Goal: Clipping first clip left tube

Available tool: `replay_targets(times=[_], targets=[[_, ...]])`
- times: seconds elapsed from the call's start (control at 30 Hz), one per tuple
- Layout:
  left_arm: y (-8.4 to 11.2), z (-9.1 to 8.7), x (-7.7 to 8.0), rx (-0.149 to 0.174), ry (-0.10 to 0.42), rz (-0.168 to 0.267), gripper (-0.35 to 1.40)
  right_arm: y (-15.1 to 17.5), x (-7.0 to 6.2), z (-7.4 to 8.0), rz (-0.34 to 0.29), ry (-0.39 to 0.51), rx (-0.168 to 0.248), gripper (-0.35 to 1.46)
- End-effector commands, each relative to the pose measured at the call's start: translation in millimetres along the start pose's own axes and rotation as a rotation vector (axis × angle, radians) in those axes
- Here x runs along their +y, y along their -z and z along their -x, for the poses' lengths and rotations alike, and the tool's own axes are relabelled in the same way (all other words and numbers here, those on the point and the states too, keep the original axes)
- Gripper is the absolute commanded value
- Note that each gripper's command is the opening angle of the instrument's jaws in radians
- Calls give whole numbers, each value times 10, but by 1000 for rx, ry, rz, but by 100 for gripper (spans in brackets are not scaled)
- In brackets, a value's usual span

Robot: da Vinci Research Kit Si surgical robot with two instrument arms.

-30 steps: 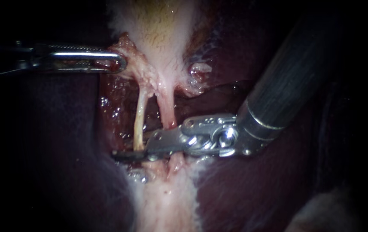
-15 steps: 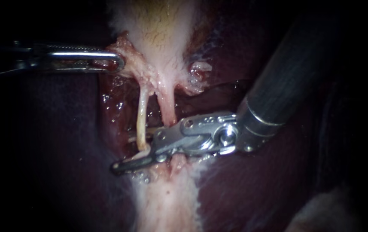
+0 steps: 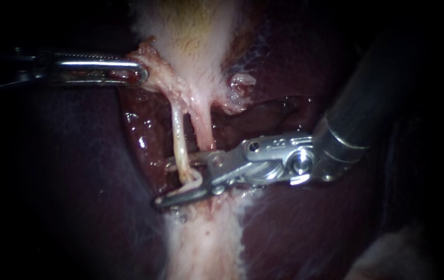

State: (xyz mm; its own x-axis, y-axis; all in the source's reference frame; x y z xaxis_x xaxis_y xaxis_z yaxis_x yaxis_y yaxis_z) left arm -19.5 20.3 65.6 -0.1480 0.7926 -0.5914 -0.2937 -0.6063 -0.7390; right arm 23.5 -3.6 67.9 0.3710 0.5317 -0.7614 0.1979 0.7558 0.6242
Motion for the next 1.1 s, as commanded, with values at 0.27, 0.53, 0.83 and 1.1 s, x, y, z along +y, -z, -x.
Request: replay_targets(times=[0.27,0.53,0.83,1.1], targets=[[1,0,0,0,0,0,-35,7,-5,5,-85,-26,44,50],[1,0,0,0,0,0,-35,0,-14,16,-148,-51,38,50],[1,0,0,0,0,0,-35,-13,-19,33,-191,-54,17,49],[1,0,-1,0,0,0,-35,-15,-18,34,-192,-59,21,49]])
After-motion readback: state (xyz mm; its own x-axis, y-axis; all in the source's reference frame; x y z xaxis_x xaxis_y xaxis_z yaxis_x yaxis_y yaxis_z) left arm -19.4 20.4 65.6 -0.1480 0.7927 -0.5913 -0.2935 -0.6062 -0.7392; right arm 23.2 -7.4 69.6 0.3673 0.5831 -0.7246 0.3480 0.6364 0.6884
